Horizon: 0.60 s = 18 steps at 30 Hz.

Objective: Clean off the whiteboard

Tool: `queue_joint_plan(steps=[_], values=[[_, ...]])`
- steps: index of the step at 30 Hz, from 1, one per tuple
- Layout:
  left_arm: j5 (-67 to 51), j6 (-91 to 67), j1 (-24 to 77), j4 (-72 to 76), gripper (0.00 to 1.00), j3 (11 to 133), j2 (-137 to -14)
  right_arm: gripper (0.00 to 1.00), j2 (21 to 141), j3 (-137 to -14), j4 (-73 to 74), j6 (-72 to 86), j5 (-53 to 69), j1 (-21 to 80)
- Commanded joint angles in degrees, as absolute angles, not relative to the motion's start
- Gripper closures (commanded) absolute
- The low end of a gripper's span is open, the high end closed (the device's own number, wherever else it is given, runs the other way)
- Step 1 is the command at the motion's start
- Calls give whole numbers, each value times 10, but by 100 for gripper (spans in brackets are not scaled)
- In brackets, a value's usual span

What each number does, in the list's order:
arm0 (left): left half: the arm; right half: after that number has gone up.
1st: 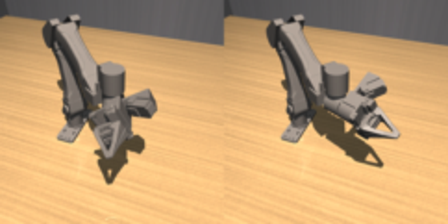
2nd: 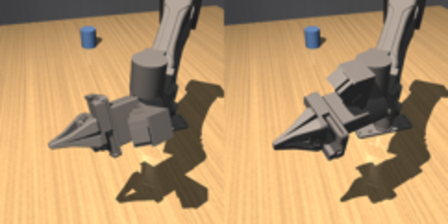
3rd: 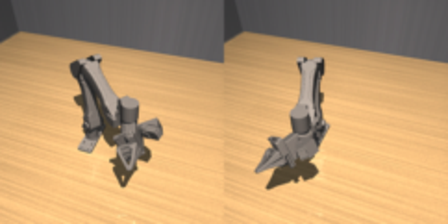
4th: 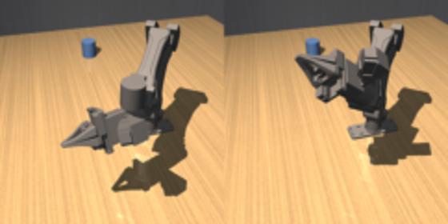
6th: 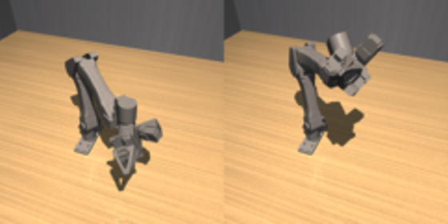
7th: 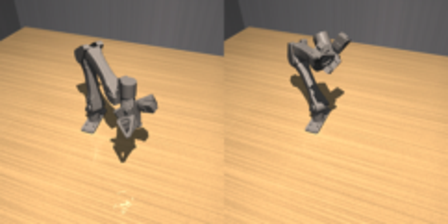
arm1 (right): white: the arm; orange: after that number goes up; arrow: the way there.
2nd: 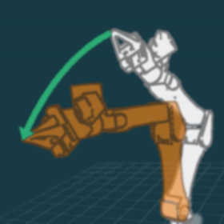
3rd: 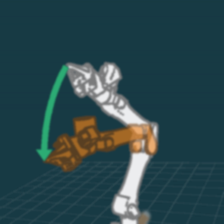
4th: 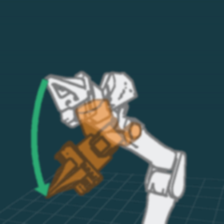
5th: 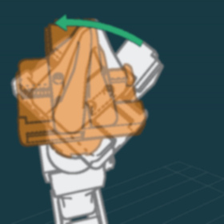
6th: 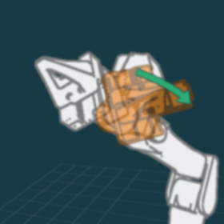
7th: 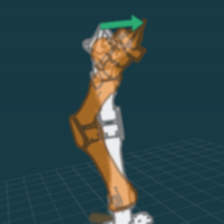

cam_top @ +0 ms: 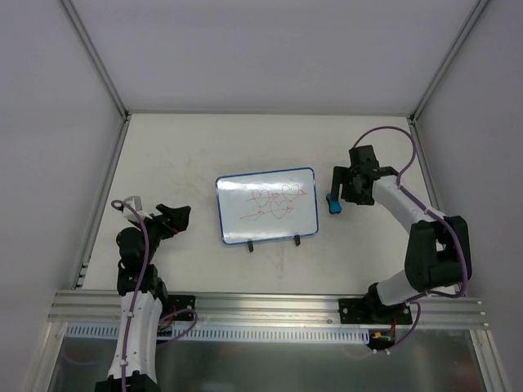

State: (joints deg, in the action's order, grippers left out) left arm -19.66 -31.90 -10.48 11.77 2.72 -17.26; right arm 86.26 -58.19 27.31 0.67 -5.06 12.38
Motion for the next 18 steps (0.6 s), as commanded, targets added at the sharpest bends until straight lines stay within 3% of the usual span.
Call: queue_joint_plan(steps=[1, 6, 18], values=[[-213, -305, -103, 149, 1, 22, -173, 20, 880, -599, 276, -19, -40, 137], [-210, -305, -103, 147, 1, 22, -166, 30, 918, -609, 262, -26, -33, 144], [-227, -301, -103, 148, 1, 20, -154, 30, 936, -606, 218, -40, -17, 146]])
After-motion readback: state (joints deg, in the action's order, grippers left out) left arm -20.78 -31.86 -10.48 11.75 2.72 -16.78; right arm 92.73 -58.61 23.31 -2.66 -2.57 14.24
